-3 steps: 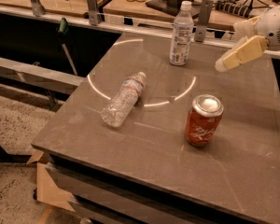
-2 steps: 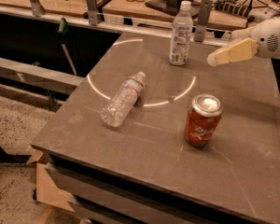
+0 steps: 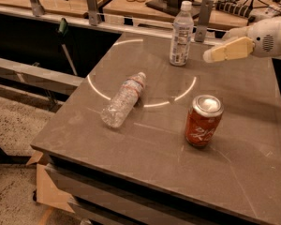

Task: Knock blue plastic bottle over

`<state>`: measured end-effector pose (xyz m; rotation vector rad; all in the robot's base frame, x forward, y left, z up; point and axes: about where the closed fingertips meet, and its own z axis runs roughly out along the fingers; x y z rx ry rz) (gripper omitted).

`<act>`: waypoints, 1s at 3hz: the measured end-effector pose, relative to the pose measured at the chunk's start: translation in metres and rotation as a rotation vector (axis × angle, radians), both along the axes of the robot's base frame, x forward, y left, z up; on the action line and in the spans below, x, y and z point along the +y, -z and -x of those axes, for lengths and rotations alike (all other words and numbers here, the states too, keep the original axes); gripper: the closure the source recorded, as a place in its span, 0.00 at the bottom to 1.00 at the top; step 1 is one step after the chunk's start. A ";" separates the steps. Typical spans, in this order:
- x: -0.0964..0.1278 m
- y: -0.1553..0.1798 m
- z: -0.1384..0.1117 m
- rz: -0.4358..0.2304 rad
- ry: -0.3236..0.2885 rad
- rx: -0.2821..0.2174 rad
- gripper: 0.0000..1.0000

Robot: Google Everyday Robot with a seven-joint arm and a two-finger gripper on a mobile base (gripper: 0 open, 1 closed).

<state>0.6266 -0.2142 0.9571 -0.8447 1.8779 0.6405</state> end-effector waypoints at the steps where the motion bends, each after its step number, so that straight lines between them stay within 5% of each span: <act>1: 0.004 0.015 -0.010 -0.074 0.041 -0.038 0.00; 3: 0.011 0.017 -0.082 -0.059 0.193 -0.243 0.00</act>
Offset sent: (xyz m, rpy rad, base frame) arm 0.0977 -0.0131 -0.0131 0.0799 -0.3147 -0.2508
